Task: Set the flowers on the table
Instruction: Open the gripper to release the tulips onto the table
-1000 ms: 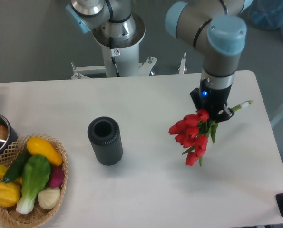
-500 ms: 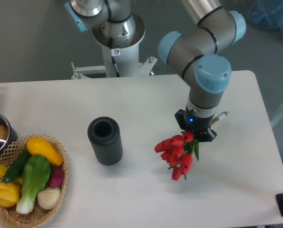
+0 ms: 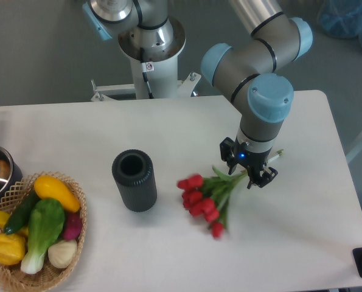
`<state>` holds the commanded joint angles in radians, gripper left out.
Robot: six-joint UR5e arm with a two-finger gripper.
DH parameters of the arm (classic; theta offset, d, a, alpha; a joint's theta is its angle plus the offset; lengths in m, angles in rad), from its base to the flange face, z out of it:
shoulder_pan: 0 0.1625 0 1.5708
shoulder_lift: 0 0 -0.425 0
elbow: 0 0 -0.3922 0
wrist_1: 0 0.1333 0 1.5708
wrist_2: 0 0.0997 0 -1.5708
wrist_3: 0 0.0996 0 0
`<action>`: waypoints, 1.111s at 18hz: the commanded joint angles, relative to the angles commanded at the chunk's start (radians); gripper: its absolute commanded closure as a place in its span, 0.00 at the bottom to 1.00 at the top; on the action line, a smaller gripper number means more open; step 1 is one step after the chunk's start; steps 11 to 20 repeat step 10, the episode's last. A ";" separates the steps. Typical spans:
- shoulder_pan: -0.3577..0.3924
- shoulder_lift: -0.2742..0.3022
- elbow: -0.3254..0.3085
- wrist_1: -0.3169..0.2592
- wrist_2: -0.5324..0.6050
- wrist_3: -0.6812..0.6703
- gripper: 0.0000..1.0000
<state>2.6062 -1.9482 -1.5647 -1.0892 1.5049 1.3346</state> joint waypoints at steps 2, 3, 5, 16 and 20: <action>0.009 0.014 -0.002 0.003 -0.003 0.008 0.00; 0.008 0.014 -0.002 0.005 -0.006 0.011 0.00; 0.008 0.021 0.002 0.008 -0.012 0.012 0.00; 0.021 0.043 0.002 0.014 -0.018 0.012 0.00; 0.021 0.043 0.002 0.014 -0.018 0.012 0.00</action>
